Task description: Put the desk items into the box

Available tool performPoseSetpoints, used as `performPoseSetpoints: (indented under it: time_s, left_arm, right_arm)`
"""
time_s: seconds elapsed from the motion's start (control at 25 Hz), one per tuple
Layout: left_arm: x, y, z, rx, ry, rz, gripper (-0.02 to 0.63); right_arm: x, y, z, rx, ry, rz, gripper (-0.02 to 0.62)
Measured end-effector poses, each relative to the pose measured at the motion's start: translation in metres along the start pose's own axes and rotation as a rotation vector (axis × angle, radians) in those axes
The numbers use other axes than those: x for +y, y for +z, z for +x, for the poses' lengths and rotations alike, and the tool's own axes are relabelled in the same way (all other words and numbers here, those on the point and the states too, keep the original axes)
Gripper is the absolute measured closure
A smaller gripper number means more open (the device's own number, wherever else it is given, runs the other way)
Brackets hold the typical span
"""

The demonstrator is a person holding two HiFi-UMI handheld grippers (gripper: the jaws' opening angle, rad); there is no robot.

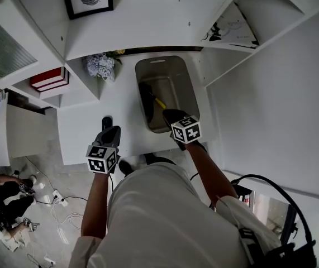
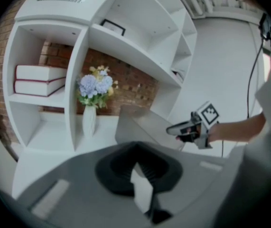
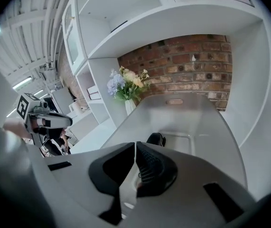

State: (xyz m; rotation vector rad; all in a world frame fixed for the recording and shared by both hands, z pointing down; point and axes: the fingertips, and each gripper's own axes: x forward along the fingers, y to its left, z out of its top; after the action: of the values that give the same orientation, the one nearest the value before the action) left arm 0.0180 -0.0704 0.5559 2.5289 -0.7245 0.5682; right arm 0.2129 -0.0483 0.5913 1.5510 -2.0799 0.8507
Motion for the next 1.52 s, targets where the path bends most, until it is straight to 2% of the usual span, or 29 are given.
performPoseSetpoints:
  time_s: [0.52,0.68,0.92,1.2,1.52]
  left_arm:
    - [-0.012,0.012,0.002,-0.003,-0.015,0.056,0.604]
    - [-0.017,0.016,0.002,-0.019,-0.047,0.038,0.603]
    - [-0.016,0.014,0.000,-0.021,-0.041,0.033,0.603]
    - [-0.009,0.012,-0.011,-0.027,-0.008,0.028,0.603]
    - [0.012,-0.005,-0.041,-0.050,0.071,-0.024,0.603]
  right_arm:
    - [0.016,0.006,-0.022,-0.040,-0.006,-0.003,0.584]
    - [0.023,0.002,-0.022,-0.042,0.004,-0.001,0.584]
    - [0.026,0.002,-0.022,-0.043,0.007,-0.007,0.584]
    - [0.040,0.011,-0.018,-0.040,0.044,-0.042,0.584]
    - [0.084,0.031,0.004,-0.027,0.149,-0.119,0.583]
